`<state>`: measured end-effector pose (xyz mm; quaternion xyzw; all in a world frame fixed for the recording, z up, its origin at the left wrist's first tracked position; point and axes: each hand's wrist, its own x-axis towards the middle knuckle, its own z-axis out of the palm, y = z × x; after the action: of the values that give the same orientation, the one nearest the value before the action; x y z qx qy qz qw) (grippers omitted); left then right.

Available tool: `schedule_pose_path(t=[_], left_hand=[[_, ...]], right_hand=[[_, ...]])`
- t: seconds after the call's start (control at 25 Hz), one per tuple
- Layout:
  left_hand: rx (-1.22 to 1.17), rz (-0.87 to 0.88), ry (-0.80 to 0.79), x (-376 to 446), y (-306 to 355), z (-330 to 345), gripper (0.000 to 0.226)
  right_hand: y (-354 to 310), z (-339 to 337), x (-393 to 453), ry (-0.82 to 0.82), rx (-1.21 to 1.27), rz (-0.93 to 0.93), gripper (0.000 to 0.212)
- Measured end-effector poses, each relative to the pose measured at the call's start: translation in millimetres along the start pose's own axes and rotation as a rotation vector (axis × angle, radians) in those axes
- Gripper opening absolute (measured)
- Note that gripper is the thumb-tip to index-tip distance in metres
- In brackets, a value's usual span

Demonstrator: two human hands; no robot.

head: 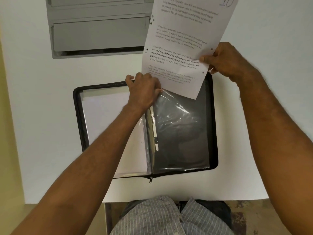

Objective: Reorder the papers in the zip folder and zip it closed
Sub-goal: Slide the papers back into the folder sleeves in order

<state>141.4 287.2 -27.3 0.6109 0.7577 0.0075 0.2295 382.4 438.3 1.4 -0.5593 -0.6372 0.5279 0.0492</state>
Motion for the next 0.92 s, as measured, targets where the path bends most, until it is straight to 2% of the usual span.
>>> schedule_pose_path(t=[0.12, 0.4, 0.64, 0.76, 0.92], left_hand=[[-0.014, -0.040, 0.000, -3.5, -9.2, 0.5, 0.013], [-0.228, -0.242, 0.033, -7.1, -5.9, -0.5, 0.009], [-0.145, -0.153, 0.042, -6.2, -10.6, 1.5, 0.007], [-0.190, -0.148, 0.009, -2.9, -13.3, -0.9, 0.008], [-0.222, -0.149, -0.024, 1.2, -18.9, -2.9, 0.008]], right_hand=[[0.9, -3.5, 3.0, 0.016, 0.035, -0.012, 0.040], [4.8, -5.0, 6.2, 0.002, 0.141, 0.003, 0.042], [-0.2, -1.1, 1.6, -0.075, 0.318, 0.047, 0.041], [3.2, 9.1, 1.4, -0.154, 0.260, 0.089, 0.047], [7.3, 17.3, 2.9, -0.115, 0.186, 0.122, 0.042]])
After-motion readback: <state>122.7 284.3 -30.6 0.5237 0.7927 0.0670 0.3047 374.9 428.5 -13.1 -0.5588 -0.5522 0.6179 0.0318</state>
